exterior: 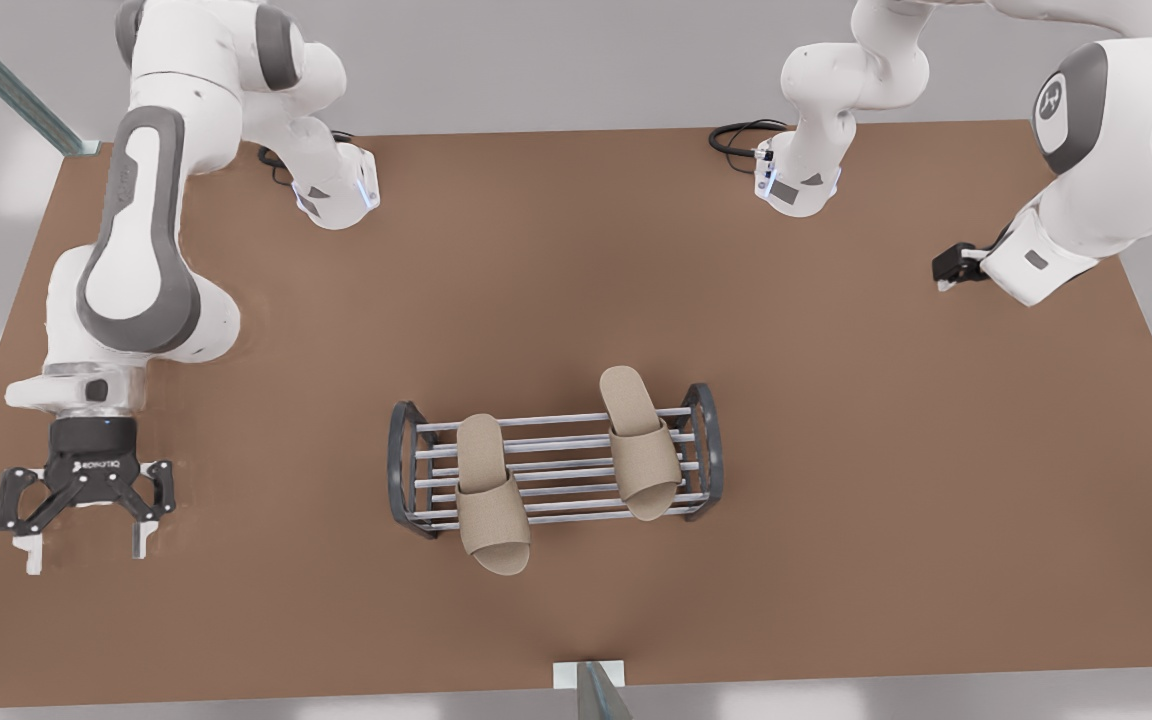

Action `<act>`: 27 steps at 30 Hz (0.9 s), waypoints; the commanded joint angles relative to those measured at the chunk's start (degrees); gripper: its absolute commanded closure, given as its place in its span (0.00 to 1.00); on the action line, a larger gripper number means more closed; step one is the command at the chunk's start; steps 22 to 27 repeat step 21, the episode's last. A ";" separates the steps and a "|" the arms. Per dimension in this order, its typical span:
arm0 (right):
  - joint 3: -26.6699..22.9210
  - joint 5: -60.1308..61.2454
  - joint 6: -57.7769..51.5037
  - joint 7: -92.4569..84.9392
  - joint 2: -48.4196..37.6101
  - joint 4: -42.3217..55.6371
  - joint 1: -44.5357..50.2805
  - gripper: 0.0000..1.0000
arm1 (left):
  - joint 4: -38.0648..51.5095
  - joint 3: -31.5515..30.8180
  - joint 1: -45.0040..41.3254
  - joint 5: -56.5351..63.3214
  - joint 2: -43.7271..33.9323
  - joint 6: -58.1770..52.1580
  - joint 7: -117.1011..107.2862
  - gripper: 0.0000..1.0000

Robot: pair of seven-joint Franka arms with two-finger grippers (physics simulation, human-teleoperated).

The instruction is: Place the right shoe on the shoe rack with the right arm, and place the left shoe on the shoe rack with the left arm

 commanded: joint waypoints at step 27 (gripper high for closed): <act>26.38 -79.64 -78.33 128.45 -16.93 -8.58 -25.69 0.00 | 0.02 0.00 0.00 0.02 -0.04 -0.05 3.11 0.00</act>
